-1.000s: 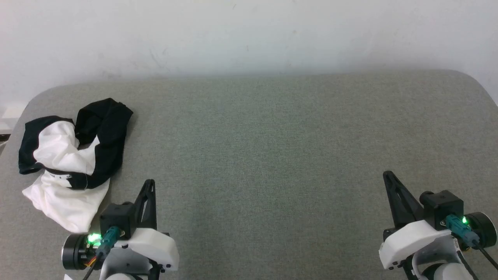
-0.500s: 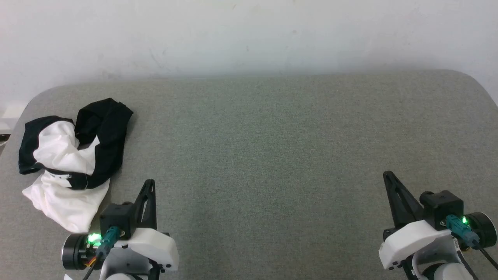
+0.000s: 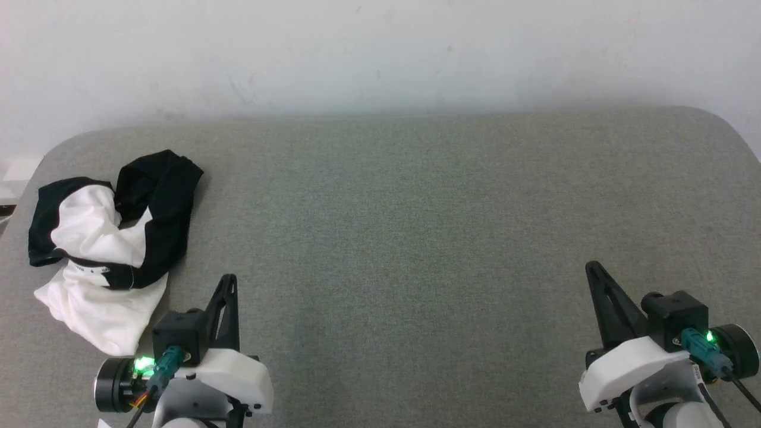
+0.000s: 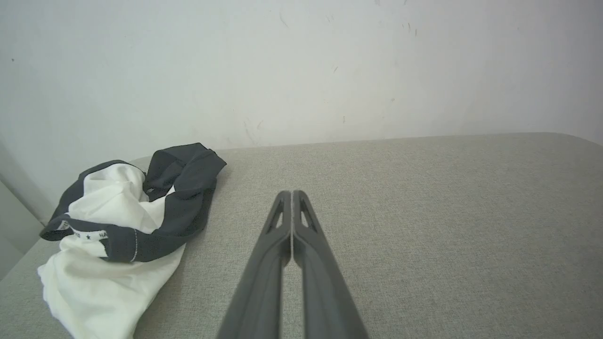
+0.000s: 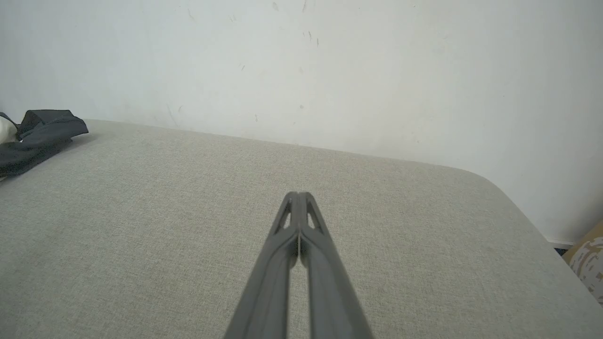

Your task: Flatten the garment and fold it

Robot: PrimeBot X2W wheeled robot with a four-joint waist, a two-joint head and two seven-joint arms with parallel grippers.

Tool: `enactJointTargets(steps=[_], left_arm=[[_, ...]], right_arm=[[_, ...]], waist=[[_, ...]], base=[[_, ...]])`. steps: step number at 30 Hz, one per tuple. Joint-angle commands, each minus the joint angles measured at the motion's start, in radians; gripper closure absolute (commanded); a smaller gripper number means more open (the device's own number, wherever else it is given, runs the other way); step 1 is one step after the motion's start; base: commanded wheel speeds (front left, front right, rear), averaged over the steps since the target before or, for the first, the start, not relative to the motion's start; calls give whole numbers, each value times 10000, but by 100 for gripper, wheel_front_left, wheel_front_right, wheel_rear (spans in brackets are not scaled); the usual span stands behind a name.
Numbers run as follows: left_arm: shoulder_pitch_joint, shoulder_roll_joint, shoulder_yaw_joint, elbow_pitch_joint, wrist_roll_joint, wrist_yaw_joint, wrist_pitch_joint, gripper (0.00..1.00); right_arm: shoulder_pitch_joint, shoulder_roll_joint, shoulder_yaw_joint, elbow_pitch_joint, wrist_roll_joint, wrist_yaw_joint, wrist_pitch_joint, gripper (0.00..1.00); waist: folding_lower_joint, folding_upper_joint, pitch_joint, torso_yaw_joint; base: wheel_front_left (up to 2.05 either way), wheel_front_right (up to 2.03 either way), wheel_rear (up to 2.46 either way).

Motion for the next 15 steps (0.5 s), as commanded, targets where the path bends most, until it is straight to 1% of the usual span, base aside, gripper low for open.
enactJointTargets(steps=[1, 13, 14, 15], left_arm=[[-116, -45, 39, 26, 66, -80, 1, 100], [-116, -45, 39, 26, 66, -80, 1, 100], [1, 0, -2, -2, -1, 0, -3, 0], [4, 2, -8, -4, -4, 4, -6, 0]], right_arm=[[-145, 32, 3, 12, -60, -7, 7, 100], [-145, 32, 3, 12, -60, -7, 7, 100], [1, 0, -1, 0, 4, 0, -2, 0], [10, -4, -1, 1, 8, 0, -4, 0]], waist=[[0, 0, 0, 0], [0, 0, 0, 0], [0, 0, 0, 0], [0, 0, 0, 0]], base=[[0, 0, 0], [0, 0, 0], [0, 0, 0], [0, 0, 0]])
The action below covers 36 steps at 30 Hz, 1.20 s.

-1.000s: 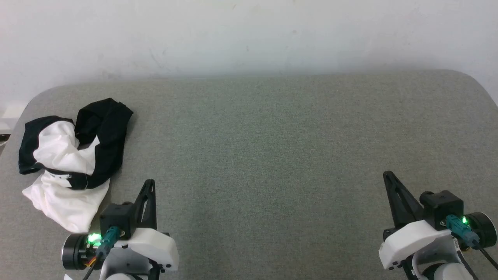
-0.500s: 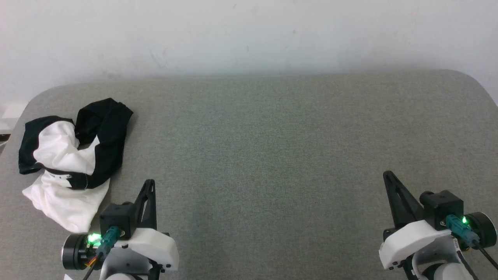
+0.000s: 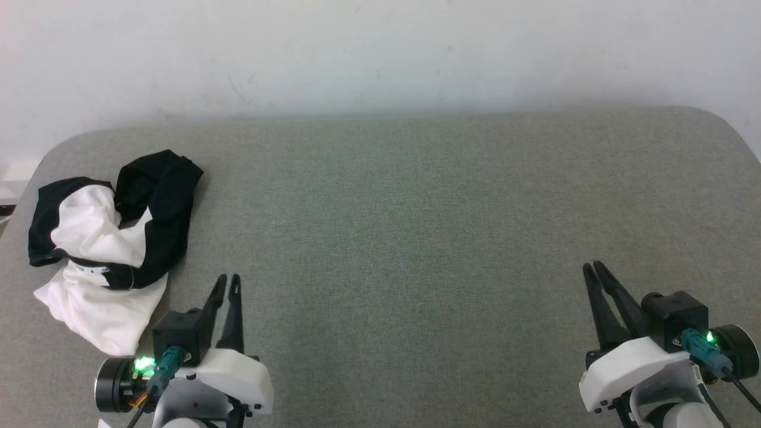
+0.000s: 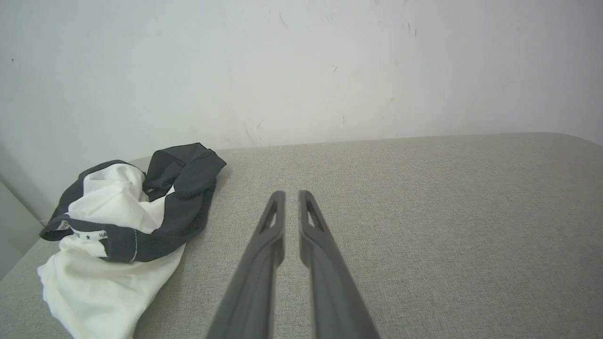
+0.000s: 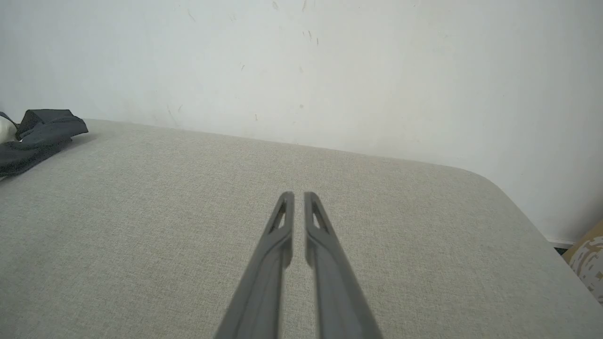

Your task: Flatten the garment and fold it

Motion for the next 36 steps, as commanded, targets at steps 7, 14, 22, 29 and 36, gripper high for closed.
enactJointTargets(steps=[7, 14, 22, 29, 36], left_arm=[[29, -1, -7, -39, -68, -8, -84, 0], [75, -4, -8, -111, -174, -24, -210, 0], [127, -7, 2, -203, -323, -44, -377, 0], [170, -9, 22, -262, -465, -42, -523, 0], [202, -12, 11, -247, -538, -46, -669, 0]], right_arm=[[16, -1, -28, 16, 108, 0, -82, 0], [37, 1, -90, 49, 286, -1, -207, 0], [37, 3, -287, 171, 468, -1, -375, 0], [20, 6, -408, 231, 600, -1, -520, 0], [26, 8, -517, 186, 604, -2, -666, 0]], waist=[[0, 0, 9, 3], [0, 0, 31, 2], [0, 0, 63, -9], [0, 0, 90, -9], [0, 0, 137, 63]], base=[[0, 0, 0], [0, 0, 0], [0, 0, 0], [0, 0, 0], [0, 0, 0]])
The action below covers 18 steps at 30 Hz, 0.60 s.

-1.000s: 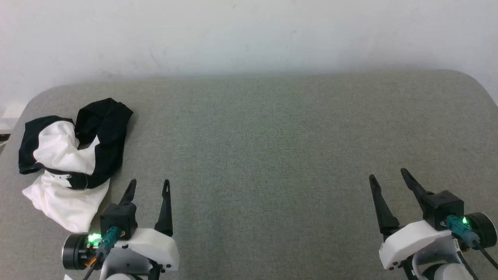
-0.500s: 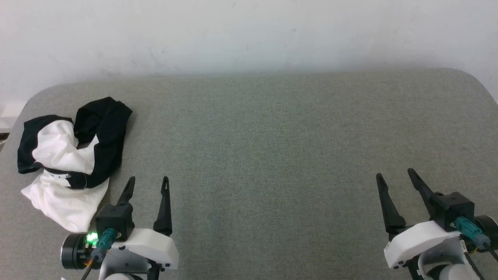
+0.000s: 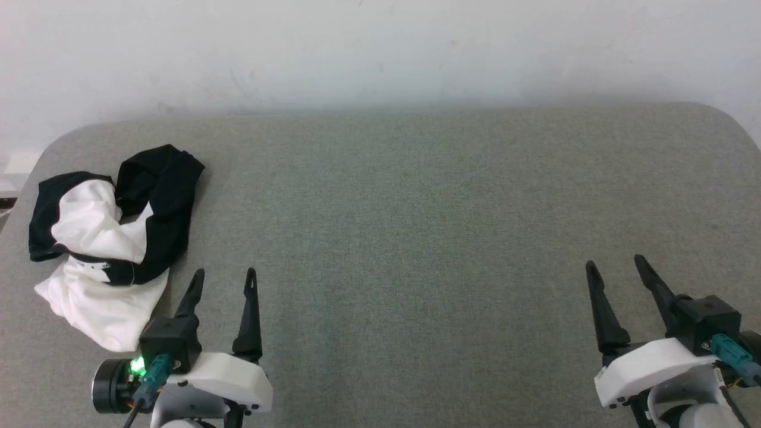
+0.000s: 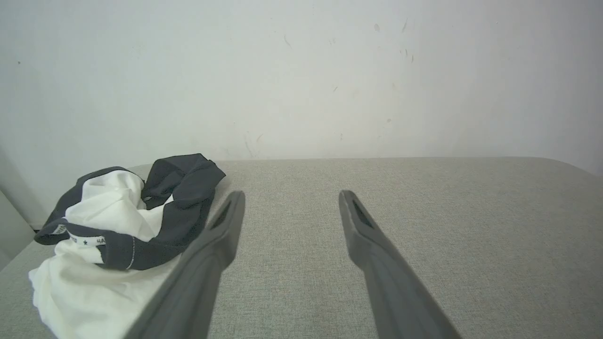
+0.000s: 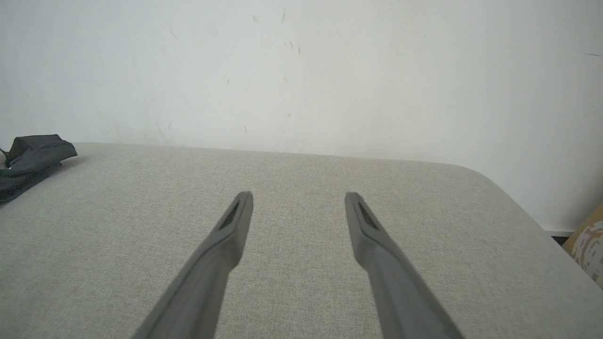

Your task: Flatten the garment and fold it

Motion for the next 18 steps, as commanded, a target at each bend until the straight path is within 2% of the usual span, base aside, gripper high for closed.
enactJointTargets(steps=[1, 18], left_arm=[[116, -14, 13, -41, -72, -42, -71, 0], [231, -21, -25, 64, -484, 235, -426, 0]], right_arm=[[16, 10, -62, 9, 91, -2, -81, 0], [103, 15, 338, 95, -43, -3, -436, 0]], waist=[[0, 0, 5, 16], [0, 0, 19, 730]], base=[[0, 0, 0], [0, 0, 0]])
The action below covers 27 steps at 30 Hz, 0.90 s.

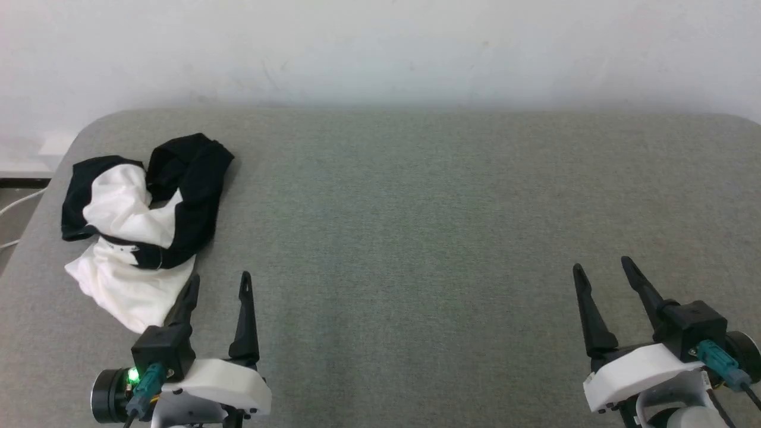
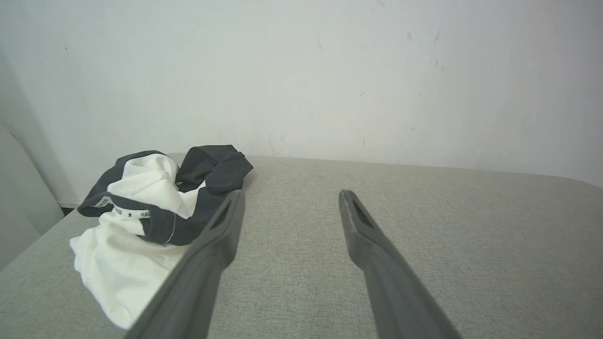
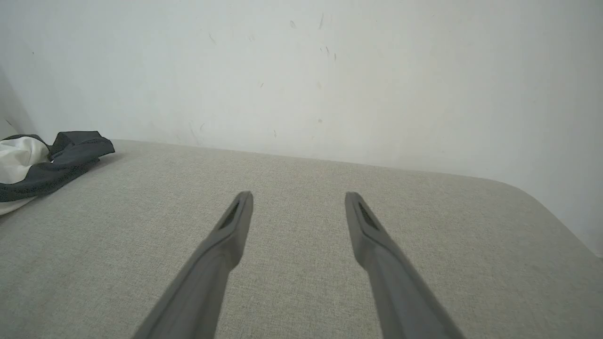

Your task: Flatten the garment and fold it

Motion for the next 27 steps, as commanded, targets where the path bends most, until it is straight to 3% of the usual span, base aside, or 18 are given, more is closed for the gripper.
enactJointTargets(steps=[1, 27], left_arm=[[98, -19, -6, -1, -79, 73, -98, 0], [388, -29, 12, 48, -762, 343, -641, 0]], right_arm=[[61, 15, 39, 41, 6, -3, -94, 0], [-48, 23, 421, 734, 169, -5, -637, 0]], waist=[[0, 0, 4, 169], [0, 0, 7, 2309]], base=[[0, 0, 0], [0, 0, 0]])
